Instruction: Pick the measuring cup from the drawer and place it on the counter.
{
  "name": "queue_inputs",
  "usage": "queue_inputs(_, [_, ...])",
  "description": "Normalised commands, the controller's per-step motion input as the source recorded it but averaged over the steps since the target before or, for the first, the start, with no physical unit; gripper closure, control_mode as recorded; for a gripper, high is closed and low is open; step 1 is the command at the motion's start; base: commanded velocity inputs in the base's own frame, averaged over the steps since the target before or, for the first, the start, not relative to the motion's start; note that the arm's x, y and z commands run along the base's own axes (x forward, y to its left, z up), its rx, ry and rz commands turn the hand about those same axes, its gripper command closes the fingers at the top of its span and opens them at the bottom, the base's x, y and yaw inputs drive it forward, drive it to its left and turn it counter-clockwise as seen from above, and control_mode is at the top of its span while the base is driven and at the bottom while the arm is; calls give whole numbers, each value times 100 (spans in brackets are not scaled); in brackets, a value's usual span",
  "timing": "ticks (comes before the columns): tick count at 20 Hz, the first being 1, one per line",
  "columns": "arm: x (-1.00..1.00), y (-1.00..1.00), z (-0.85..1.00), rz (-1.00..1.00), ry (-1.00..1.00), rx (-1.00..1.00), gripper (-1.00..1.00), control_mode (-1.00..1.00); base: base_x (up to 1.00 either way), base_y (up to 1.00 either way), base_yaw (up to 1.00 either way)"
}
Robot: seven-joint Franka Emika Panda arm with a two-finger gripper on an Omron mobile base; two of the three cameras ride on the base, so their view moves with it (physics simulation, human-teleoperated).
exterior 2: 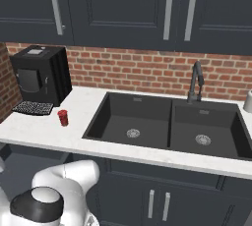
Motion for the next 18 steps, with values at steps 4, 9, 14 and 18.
queue_inputs(4, [55,-23,96,0,0,1,100,-100,0,0,0])
queue_inputs(9, [64,-41,91,0,0,5,100,-100,0,0,0])
queue_inputs(14, [71,-34,63,0,0,1,100,-100,0,0,0])
queue_inputs(18, [69,-31,21,-1,0,0,100,-100,0,0,0])
